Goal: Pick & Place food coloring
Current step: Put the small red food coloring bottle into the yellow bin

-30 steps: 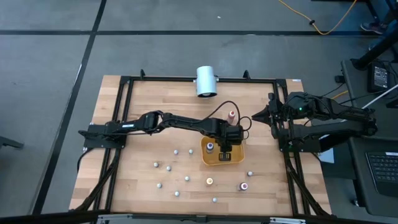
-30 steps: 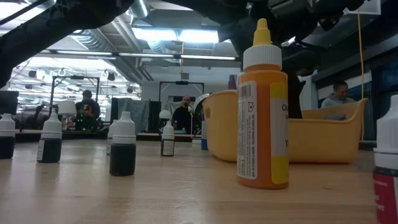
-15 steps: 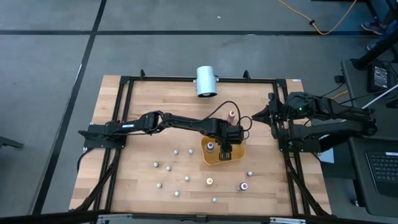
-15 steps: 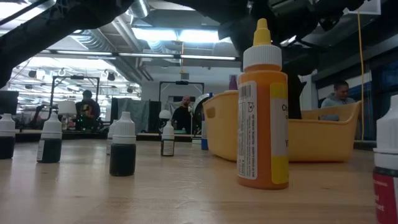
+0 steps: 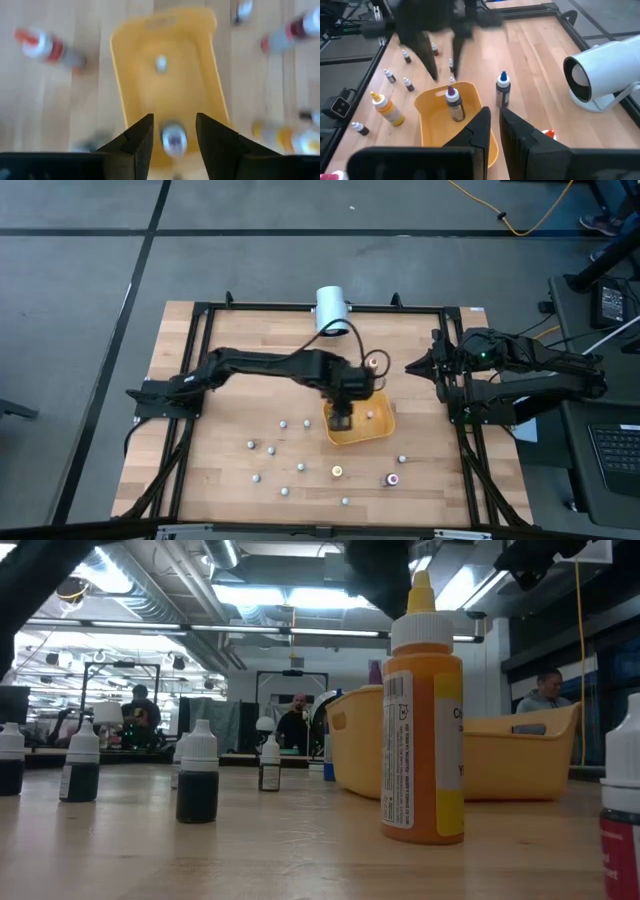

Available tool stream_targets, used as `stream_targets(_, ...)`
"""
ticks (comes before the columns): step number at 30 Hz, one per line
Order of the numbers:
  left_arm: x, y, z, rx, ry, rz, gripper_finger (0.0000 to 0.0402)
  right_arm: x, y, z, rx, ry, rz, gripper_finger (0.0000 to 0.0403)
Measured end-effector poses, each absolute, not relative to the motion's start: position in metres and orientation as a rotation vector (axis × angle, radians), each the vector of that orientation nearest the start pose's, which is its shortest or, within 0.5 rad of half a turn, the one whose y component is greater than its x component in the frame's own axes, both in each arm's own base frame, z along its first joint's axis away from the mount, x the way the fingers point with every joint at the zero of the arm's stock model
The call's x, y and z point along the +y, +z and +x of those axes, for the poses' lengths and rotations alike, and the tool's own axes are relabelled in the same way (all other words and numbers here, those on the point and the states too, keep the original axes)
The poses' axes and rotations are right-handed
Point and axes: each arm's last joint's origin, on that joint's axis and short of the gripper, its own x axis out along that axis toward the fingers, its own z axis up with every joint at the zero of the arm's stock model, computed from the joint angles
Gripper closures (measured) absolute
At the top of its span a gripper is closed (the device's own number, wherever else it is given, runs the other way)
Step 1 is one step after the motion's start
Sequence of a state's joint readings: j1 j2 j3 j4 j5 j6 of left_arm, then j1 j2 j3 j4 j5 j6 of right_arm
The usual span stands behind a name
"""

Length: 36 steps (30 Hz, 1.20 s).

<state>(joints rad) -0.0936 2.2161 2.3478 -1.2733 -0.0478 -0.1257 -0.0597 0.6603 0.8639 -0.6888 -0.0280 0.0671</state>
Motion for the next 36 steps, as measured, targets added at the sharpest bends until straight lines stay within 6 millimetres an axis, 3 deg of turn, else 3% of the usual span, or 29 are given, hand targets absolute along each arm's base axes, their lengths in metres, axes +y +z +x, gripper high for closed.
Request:
stream_targets(4,-0.064,0.336,0.419,1.264,0.056,-0.033,0.0258,-0.007,0.328,0.125,0.486,-0.043,0.069,0.0359)
stream_targets(9,-0.104,0.337,0.391,1.356,0.132,0.017,0.0258,-0.007,0.328,0.125,0.487,-0.040,0.057,0.0359)
stream_targets(14,-0.144,0.318,0.357,1.424,0.206,0.015,0.0258,-0.007,0.328,0.125,0.486,-0.041,0.060,0.0359)
stream_targets(19,-0.166,0.294,0.314,1.466,0.338,-0.128,0.0258,-0.007,0.328,0.125,0.486,-0.041,0.061,0.0359)
stream_targets(23,-0.173,0.286,0.280,1.458,0.400,-0.286,0.0258,-0.007,0.328,0.125,0.486,-0.041,0.061,0.0359)
stream_targets(29,-0.161,0.294,0.230,1.373,0.503,-0.495,0.0237,-0.007,0.329,0.125,0.485,-0.041,0.061,0.0359)
stream_targets(33,-0.152,0.292,0.213,1.303,0.502,-0.570,0.0201,-0.007,0.329,0.125,0.485,-0.042,0.064,0.0359)
stream_targets(36,-0.148,0.279,0.209,1.303,0.497,-0.559,0.0172,-0.007,0.328,0.125,0.485,-0.042,0.064,0.0359)
